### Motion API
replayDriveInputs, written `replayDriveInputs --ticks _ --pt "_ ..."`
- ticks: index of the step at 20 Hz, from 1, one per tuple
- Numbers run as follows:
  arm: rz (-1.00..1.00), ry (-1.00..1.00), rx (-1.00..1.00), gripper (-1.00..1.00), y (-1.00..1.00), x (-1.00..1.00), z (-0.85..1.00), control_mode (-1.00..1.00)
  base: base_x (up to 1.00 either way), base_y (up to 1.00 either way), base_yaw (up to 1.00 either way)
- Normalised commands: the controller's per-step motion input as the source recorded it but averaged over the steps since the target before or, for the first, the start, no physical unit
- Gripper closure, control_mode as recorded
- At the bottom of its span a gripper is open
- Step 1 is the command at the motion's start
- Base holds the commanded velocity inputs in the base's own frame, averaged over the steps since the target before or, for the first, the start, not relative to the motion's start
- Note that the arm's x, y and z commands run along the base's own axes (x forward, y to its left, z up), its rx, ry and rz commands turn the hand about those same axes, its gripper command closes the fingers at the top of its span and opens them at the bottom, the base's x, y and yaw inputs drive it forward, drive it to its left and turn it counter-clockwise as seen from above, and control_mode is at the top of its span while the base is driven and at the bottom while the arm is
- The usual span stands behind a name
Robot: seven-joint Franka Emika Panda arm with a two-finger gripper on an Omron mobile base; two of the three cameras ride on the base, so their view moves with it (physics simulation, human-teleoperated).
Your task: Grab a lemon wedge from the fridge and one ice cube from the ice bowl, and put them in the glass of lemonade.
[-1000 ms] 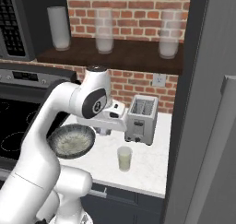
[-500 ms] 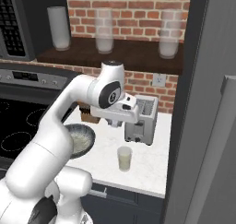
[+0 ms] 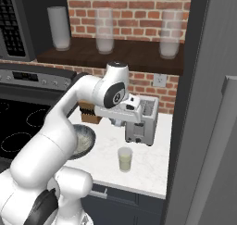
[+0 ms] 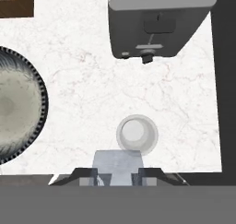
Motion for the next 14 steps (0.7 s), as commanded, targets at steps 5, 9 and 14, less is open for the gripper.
replayDriveInputs --ticks 5,9,14 --pt "0.0 -0.1 0.0 1.0 -0.38 0.0 -0.1 -1.0 0.0 0.0 0.0" --pt "0.0 -0.01 0.0 1.0 -0.19 0.0 -0.17 -1.0 0.0 0.0 0.0" --pt "0.0 0.0 0.0 1.0 -0.02 0.0 -0.46 -1.0 0.0 0.0 0.0"
